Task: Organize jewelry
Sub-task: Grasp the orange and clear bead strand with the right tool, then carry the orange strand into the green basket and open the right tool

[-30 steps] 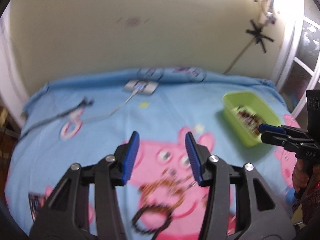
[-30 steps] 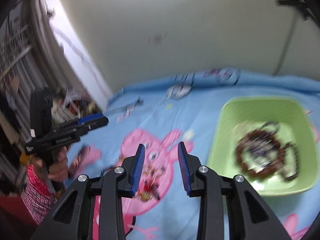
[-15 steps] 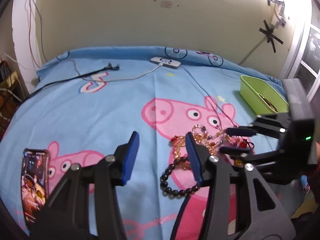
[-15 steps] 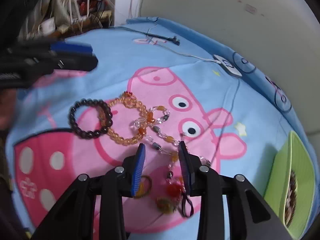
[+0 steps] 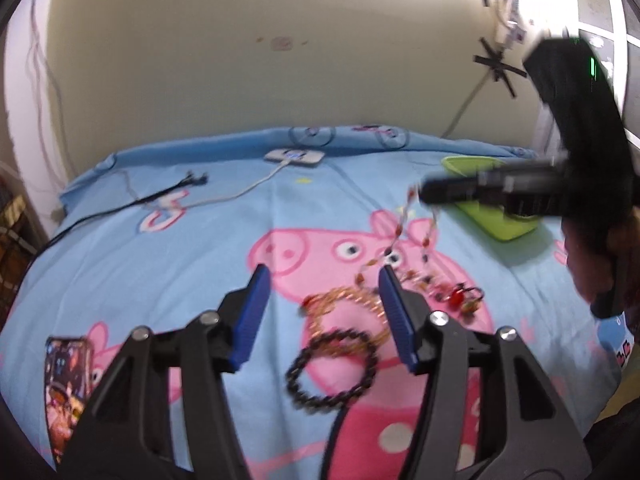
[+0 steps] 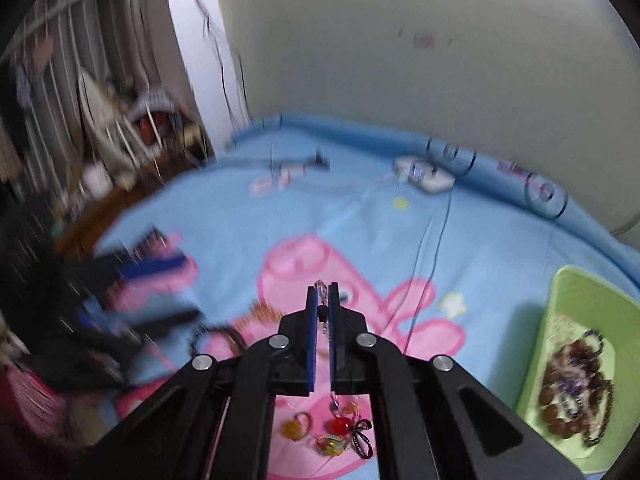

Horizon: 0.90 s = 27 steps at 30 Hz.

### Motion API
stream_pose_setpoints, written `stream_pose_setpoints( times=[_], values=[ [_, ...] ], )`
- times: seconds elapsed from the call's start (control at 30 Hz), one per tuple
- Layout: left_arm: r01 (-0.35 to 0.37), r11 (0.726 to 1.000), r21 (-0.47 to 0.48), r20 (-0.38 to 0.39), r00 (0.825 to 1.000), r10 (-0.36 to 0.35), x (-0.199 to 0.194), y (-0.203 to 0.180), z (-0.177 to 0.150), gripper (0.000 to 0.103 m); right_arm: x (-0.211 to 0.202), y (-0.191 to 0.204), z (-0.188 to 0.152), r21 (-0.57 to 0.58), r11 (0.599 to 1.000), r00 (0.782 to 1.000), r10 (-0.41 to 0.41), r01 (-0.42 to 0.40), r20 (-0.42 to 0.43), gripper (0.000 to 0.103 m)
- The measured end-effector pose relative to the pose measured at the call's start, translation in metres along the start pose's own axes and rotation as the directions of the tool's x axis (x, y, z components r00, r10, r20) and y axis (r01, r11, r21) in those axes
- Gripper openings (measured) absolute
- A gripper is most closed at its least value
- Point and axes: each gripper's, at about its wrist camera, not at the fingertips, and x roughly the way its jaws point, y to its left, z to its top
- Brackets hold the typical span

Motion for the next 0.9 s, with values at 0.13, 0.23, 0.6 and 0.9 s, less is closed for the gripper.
stream_pose_setpoints(
  times=[0.13,0.23,0.6,0.9],
  values=[
    [0.056,0.997,0.058,0.019,0.998,-0.058,0.002,-0.026,0.012,0.054,-0.036,0.001,0.018,0.015,1.0,0.996,0.004,-0.005,0.09,0.0],
    [0.095,0.989,0.111,0.034,0.994,-0.1,0.004,-0.046,0.018,0.054,-0.065,0.002,0.027,0.021,1.0,0.987,-0.001,-0.003,0.158,0.0],
    [0.223,0.961,0.165,0.023,0.973,-0.23,0.027,-0.095,0.049,0.054,-0.135,-0.001,0.039,0.041,0.999,0.946,-0.043,0.031,0.322,0.0],
    [0.32,0.937,0.141,-0.007,0.946,-0.323,0.04,-0.117,0.084,0.004,-0.181,-0.017,0.04,0.077,0.996,0.909,-0.073,0.046,0.41,0.0]
  ],
)
